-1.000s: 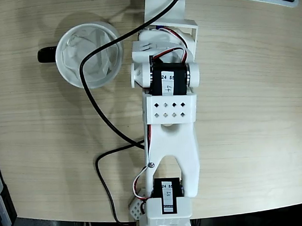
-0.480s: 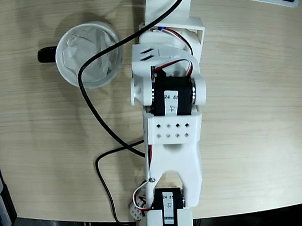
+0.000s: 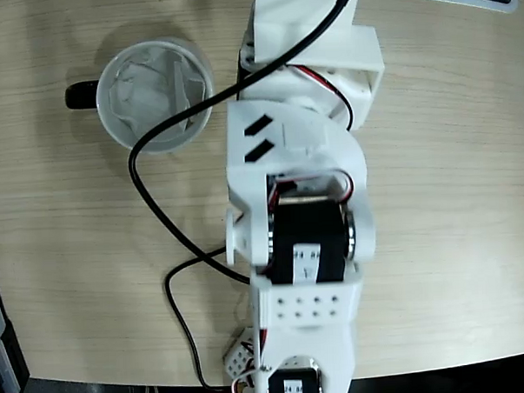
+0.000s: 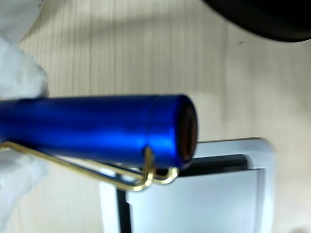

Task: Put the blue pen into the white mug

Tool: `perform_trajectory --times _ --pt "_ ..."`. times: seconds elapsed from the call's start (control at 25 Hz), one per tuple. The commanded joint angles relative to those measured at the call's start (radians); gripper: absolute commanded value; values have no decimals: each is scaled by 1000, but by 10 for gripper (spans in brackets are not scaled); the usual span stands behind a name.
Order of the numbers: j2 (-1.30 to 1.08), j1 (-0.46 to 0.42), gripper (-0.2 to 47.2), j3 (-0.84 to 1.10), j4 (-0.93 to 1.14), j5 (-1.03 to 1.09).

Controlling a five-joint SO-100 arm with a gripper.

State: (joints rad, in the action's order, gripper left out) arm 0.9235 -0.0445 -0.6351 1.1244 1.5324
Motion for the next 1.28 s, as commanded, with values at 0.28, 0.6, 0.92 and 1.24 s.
perform_trajectory --times 0.28,0.6,0.92,1.24 --pt "443 -63 12 -397 -307 17" --pt "638 -129 12 -646 -565 11" --pt "801 -195 13 -999 -923 14" --pt "902 -258 12 -1381 -1308 11"
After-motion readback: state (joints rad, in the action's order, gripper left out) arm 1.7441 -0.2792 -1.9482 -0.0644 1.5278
